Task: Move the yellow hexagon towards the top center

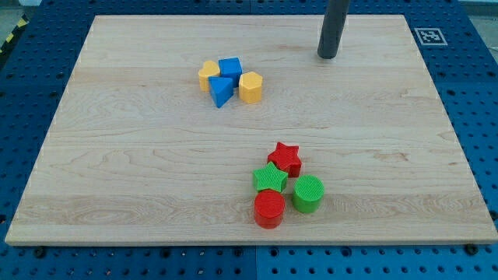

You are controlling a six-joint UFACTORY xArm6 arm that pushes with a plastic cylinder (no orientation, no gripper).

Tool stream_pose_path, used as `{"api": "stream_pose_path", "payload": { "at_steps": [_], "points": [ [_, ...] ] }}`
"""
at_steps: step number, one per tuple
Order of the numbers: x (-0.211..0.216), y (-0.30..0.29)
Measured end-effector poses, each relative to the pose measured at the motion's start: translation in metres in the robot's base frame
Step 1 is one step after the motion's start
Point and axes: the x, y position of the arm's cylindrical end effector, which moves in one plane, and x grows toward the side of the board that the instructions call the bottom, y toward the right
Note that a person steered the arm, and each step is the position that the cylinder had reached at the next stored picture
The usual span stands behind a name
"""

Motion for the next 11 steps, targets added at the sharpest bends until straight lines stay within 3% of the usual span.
{"api": "stream_pose_path", "payload": {
  "at_steps": [2,3,5,6,7,8,11],
  "points": [
    [0.003,0.004],
    [0.057,0.018],
    [0.073,0.018],
    [0.117,-0.01],
    [0.136,-0.079],
    [0.133,-0.135],
    [0.074,-0.135]
  ]
}}
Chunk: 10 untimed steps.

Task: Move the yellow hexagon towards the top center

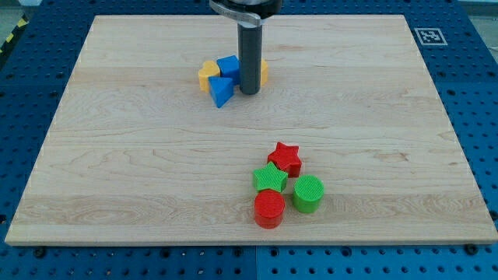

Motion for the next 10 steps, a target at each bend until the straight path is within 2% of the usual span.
{"api": "stream_pose_path", "payload": {
  "at_steps": [1,5,7,8,10],
  "points": [
    [-0.023,-0.002],
    [-0.035,0.024],
    [-0.089,0.027],
    [-0.089,0.028],
    [0.021,0.048]
  ]
}}
